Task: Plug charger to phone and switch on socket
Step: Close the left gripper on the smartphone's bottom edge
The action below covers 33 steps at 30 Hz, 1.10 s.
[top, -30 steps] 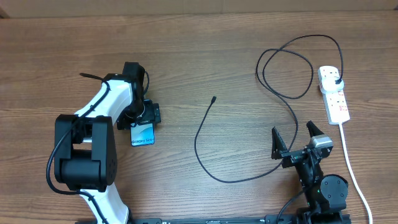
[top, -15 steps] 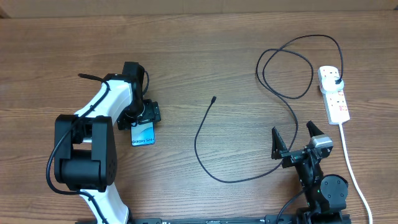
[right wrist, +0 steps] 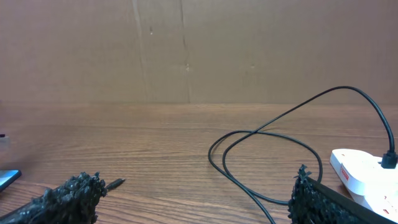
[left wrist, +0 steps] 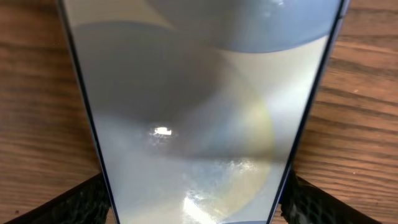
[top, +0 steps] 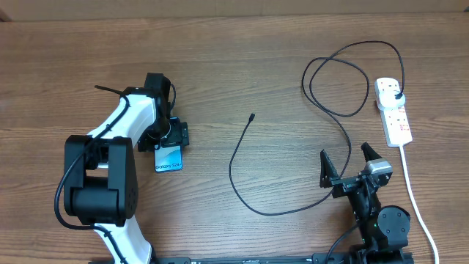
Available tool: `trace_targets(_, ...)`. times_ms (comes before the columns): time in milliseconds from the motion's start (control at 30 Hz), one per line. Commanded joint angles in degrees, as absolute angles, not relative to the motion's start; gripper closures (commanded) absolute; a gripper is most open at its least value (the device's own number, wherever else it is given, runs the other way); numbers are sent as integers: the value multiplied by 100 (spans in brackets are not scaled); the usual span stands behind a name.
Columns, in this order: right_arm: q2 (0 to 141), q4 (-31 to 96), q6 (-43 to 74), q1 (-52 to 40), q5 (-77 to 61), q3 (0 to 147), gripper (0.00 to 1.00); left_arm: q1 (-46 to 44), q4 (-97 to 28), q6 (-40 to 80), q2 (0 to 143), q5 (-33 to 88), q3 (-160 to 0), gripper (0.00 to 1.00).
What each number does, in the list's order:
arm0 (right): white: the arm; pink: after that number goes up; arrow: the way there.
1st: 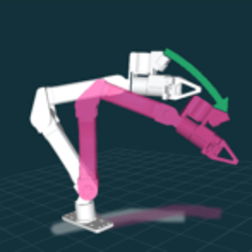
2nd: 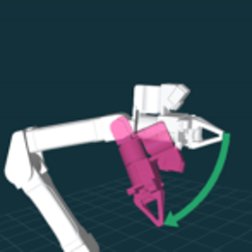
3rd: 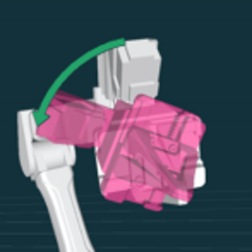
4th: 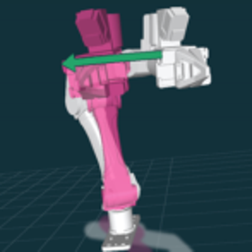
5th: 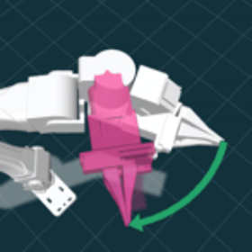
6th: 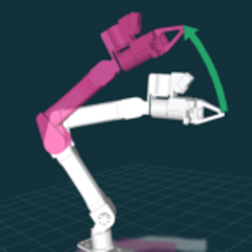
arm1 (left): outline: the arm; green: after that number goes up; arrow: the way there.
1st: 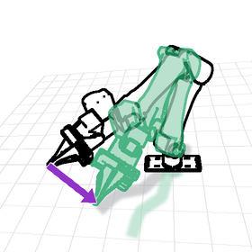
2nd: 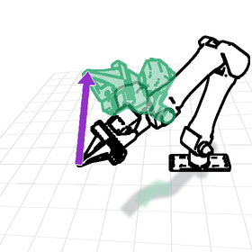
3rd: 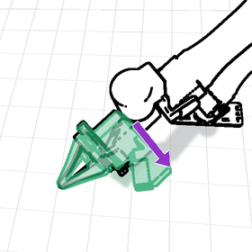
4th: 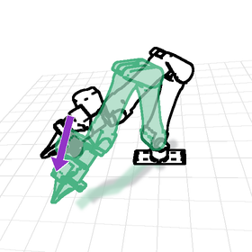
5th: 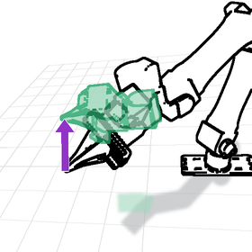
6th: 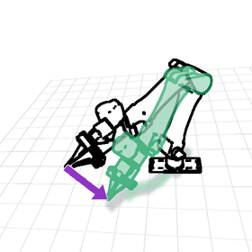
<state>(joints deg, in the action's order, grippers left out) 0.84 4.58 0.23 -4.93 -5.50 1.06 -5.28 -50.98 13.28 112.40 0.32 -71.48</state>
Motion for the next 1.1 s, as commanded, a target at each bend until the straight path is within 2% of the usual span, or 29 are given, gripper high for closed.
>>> trace_targets(0, 34, 440, 12, -519, -475, 47, 0, -567, -4884, 895, 11520, 386, -6914, 9)
trace_targets(433, 34, 440, 12, -519, -478, 47, 0, -565, -4687, 926, 11520, 362, -6914, 6)
trace_targets(1067, 34, 438, 12, -519, -475, 47, 0, -565, -4807, 1094, 11804, 405, -6914, 16)
